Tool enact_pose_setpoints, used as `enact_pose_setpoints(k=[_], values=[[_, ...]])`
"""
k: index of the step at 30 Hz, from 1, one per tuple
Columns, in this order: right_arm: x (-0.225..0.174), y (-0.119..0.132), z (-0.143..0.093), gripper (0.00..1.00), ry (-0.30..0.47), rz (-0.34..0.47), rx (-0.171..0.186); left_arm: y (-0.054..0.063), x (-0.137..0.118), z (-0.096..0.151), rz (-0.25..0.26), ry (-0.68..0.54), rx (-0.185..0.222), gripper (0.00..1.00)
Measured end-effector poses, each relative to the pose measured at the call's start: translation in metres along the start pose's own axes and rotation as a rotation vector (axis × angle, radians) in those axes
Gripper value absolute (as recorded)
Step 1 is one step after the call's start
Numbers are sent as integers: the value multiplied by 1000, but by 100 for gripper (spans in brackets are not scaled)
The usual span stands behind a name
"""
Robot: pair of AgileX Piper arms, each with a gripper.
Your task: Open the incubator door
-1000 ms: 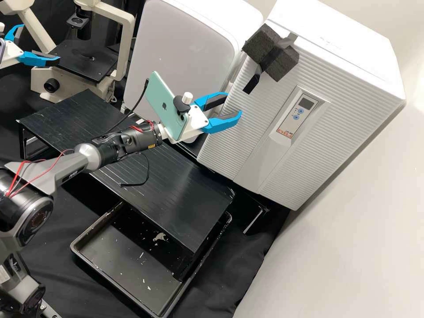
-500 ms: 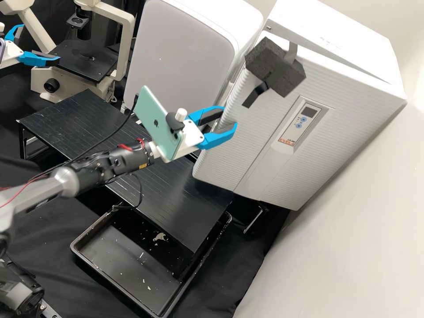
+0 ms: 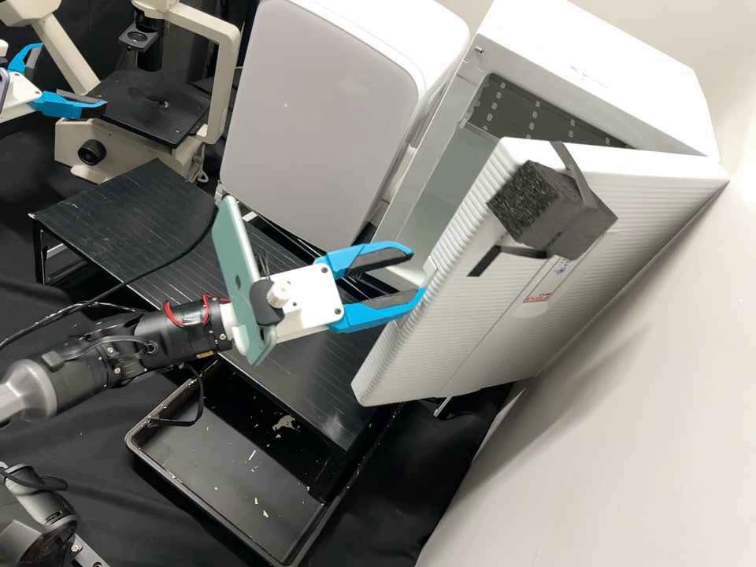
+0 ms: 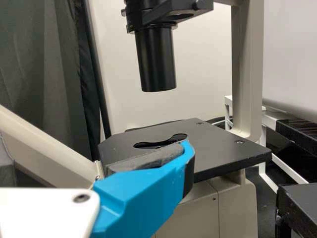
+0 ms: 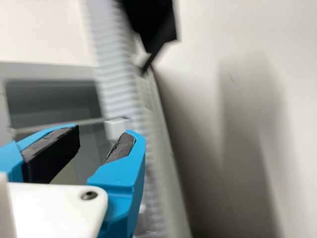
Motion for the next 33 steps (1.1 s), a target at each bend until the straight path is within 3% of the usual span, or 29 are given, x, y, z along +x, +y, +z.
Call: enact_pose_setpoints(k=[3,8,15,19,22,25,33], values=[[-5,3,0,100,35,-18,-20,0,0,0,0,0,0,100],[-18,5,1,100,67,-51,27,0,0,0,0,0,0,100],[-29,-11,0,100,250,-175,35,0,0,0,0,0,0,100],[-39,-32,15,100,356,-253,103,0,0,0,0,0,0,100],[-45,-47,25,100,418,-311,134,0,0,0,0,0,0,100],[-52,-62,38,100,399,-375,151,0,0,0,0,0,0,100],[-60,-85,59,100,317,-490,132,0,0,0,0,0,0,100]])
